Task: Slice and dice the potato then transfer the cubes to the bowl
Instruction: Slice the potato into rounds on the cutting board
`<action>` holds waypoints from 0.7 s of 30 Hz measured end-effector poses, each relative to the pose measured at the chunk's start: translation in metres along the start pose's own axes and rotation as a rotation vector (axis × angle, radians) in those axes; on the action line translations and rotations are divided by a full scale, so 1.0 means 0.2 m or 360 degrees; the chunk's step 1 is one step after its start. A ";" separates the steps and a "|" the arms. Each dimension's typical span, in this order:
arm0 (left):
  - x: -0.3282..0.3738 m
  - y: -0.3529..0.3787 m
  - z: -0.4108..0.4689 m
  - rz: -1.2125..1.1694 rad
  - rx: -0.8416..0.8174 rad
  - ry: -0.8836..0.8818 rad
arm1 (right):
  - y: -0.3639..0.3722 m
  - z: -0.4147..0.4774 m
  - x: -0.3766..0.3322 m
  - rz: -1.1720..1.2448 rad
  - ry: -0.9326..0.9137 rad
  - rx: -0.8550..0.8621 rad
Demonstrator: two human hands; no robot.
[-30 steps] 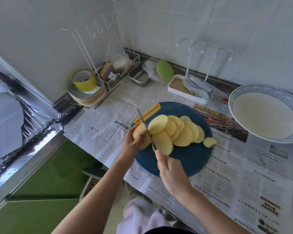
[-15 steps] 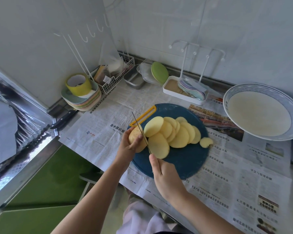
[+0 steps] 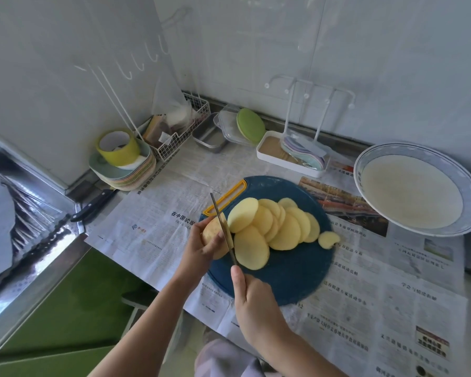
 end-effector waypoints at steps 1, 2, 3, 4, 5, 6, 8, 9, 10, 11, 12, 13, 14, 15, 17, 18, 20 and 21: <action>0.00 0.00 0.00 0.0010 -0.0005 -0.0005 | 0.00 0.00 0.00 -0.0012 0.0006 -0.0001; -0.01 -0.01 0.01 0.0022 -0.0003 -0.0011 | 0.00 0.00 0.00 -0.0011 0.0009 -0.0004; -0.02 -0.01 0.01 0.0033 0.0000 -0.0010 | 0.00 0.00 0.00 -0.0004 0.0007 -0.0007; -0.02 -0.02 0.01 0.0044 -0.0003 -0.0011 | 0.00 0.00 0.00 -0.0003 0.0005 -0.0010; -0.02 -0.02 0.01 0.0057 -0.0014 -0.0014 | 0.01 0.00 0.00 -0.0008 0.0002 -0.0011; -0.02 -0.02 0.02 0.0070 -0.0023 -0.0013 | 0.01 0.00 0.00 -0.0008 0.0001 -0.0010; -0.02 -0.02 0.02 0.0070 -0.0026 -0.0017 | 0.02 0.01 -0.01 0.0002 0.0007 -0.0019; -0.01 -0.02 0.02 0.0063 -0.0032 -0.0017 | 0.02 0.01 -0.01 0.0012 0.0013 -0.0023; -0.02 -0.03 0.03 0.0063 -0.0035 -0.0018 | 0.03 0.01 -0.01 0.0018 0.0015 -0.0025; -0.02 -0.03 0.03 0.0067 -0.0041 -0.0013 | 0.03 0.01 -0.02 0.0022 0.0015 -0.0023; -0.02 -0.03 0.04 0.0068 -0.0043 -0.0010 | 0.03 0.01 -0.02 0.0024 0.0016 -0.0019; -0.02 -0.03 0.04 0.0064 -0.0046 -0.0007 | 0.03 0.01 -0.02 0.0025 0.0014 -0.0016; -0.02 -0.03 0.04 0.0055 -0.0049 -0.0014 | 0.04 0.01 -0.02 0.0027 0.0009 -0.0012; -0.03 -0.03 0.05 0.0057 -0.0056 -0.0020 | 0.05 0.02 -0.01 0.0024 0.0007 -0.0007; -0.03 -0.03 0.05 0.0078 -0.0074 0.0002 | 0.06 0.04 0.01 -0.0010 0.0021 0.0011; -0.04 -0.04 0.05 0.0081 -0.0079 0.0007 | 0.06 0.04 0.02 -0.0018 0.0029 0.0019; -0.04 -0.04 0.05 0.0063 -0.0089 0.0014 | 0.07 0.05 0.03 0.0005 0.0018 0.0032; -0.04 -0.03 0.05 0.0048 -0.0104 0.0010 | 0.07 0.05 0.04 0.0018 0.0017 0.0040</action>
Point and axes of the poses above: each hand's wrist, its own z-axis towards the middle knuckle, its own y-axis out of the palm, x = y × z, the point moved 5 cm from there along z, towards the middle knuckle, and after that the axes turned 11 degrees about x, right-handed, at the moved point
